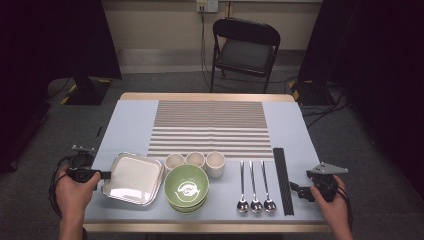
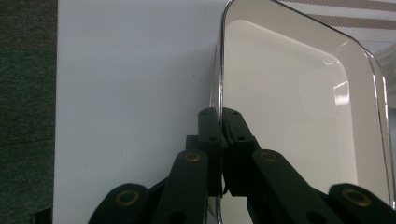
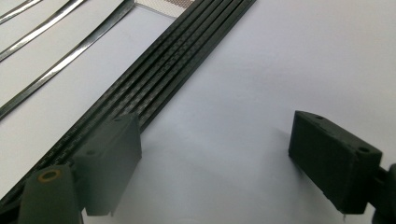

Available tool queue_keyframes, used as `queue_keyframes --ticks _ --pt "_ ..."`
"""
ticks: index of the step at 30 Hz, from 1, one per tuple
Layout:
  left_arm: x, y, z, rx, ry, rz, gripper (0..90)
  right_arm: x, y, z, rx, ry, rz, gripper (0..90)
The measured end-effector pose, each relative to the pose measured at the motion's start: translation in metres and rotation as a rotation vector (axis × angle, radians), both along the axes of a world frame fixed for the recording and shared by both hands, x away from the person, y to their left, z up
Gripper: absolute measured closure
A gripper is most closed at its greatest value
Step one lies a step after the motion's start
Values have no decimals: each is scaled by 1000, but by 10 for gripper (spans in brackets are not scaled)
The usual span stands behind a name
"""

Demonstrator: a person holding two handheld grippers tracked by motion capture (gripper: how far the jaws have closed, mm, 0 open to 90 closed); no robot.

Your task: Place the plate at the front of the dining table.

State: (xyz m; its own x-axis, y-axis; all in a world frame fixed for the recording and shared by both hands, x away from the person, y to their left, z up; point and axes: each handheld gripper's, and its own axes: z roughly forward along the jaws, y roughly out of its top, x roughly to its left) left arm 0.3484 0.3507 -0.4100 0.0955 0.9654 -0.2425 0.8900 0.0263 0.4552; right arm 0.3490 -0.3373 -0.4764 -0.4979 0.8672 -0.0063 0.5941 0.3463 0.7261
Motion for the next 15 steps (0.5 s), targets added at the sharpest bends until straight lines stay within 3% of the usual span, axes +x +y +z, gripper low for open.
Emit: queue_keyframes --ticks 15 --pt "1 1 13 -4 -18 11 885 0 0 0 -2 -2 -1 163"
